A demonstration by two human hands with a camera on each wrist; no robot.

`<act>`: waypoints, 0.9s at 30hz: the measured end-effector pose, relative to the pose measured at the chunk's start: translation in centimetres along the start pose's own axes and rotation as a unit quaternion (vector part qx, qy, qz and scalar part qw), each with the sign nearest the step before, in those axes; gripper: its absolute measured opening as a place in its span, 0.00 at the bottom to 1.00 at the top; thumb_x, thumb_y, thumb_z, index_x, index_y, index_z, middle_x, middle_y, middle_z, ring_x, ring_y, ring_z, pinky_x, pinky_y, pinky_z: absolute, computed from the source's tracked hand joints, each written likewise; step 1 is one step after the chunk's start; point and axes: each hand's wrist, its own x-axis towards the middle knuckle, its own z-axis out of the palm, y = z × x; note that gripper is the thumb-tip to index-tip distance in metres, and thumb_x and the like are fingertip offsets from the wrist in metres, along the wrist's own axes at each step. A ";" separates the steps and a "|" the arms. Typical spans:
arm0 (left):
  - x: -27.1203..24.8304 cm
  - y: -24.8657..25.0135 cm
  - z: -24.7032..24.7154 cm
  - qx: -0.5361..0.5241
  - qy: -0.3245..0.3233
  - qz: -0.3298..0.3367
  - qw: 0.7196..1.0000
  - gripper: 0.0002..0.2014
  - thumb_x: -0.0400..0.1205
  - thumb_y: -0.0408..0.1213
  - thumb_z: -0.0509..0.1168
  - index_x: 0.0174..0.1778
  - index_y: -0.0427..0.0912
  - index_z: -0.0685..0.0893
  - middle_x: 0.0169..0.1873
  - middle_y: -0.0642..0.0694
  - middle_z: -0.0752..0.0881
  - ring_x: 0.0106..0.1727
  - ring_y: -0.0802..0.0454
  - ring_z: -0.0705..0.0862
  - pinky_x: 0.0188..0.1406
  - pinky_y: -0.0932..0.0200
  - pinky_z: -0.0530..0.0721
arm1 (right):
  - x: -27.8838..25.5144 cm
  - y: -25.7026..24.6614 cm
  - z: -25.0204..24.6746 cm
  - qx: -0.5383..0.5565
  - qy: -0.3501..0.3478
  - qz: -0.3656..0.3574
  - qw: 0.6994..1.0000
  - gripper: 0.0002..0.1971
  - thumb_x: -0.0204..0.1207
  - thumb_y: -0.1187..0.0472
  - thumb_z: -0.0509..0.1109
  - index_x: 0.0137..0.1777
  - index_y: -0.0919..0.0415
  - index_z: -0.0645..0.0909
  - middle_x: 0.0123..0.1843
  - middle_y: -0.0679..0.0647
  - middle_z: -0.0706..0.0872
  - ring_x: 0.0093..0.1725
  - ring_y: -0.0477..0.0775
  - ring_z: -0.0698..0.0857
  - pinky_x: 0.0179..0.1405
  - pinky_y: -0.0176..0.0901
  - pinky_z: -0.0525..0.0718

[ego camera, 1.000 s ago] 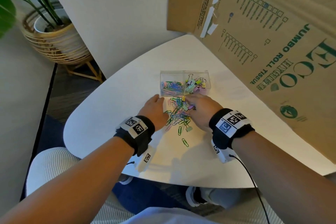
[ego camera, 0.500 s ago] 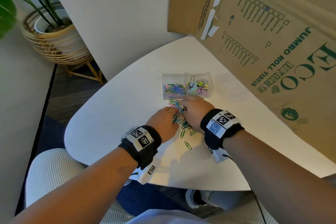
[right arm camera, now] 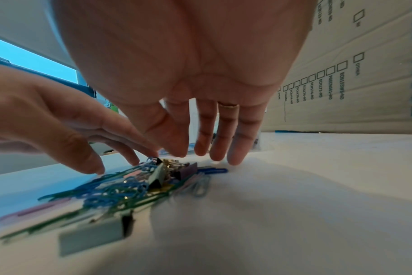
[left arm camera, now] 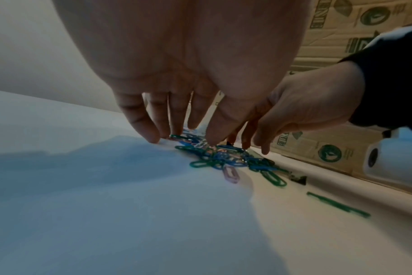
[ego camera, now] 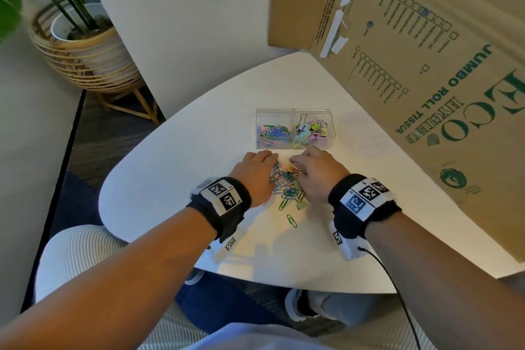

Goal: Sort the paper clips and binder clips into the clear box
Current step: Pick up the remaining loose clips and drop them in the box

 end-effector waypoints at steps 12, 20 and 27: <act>-0.1 0.7 0.6 0.012 -0.022 0.025 0.999 0.29 0.80 0.44 0.63 0.78 0.47 0.65 0.73 0.43 0.66 0.70 0.42 0.65 0.71 0.51 0.69 | -1.5 0.2 1.8 -0.007 -0.038 0.005 0.999 0.44 0.64 0.44 0.80 0.78 0.49 0.65 0.69 0.56 0.67 0.69 0.62 0.68 0.69 0.51 0.73; -0.6 -2.5 -0.7 -0.025 -0.043 -0.031 0.998 0.42 0.74 0.40 0.72 0.82 0.52 0.58 0.75 0.45 0.62 0.76 0.43 0.60 0.74 0.48 0.68 | -1.8 0.5 0.6 -0.014 -0.053 0.082 0.995 0.62 0.55 0.34 0.82 0.84 0.49 0.49 0.73 0.56 0.65 0.71 0.62 0.72 0.66 0.54 0.78; 0.7 -0.4 -0.4 -0.031 -0.046 -0.025 0.998 0.32 0.75 0.39 0.72 0.76 0.49 0.70 0.63 0.43 0.72 0.64 0.45 0.76 0.63 0.56 0.78 | -1.3 -0.9 1.0 0.041 -0.048 0.098 0.993 0.51 0.58 0.51 0.86 0.80 0.50 0.61 0.67 0.58 0.68 0.62 0.63 0.81 0.66 0.49 0.79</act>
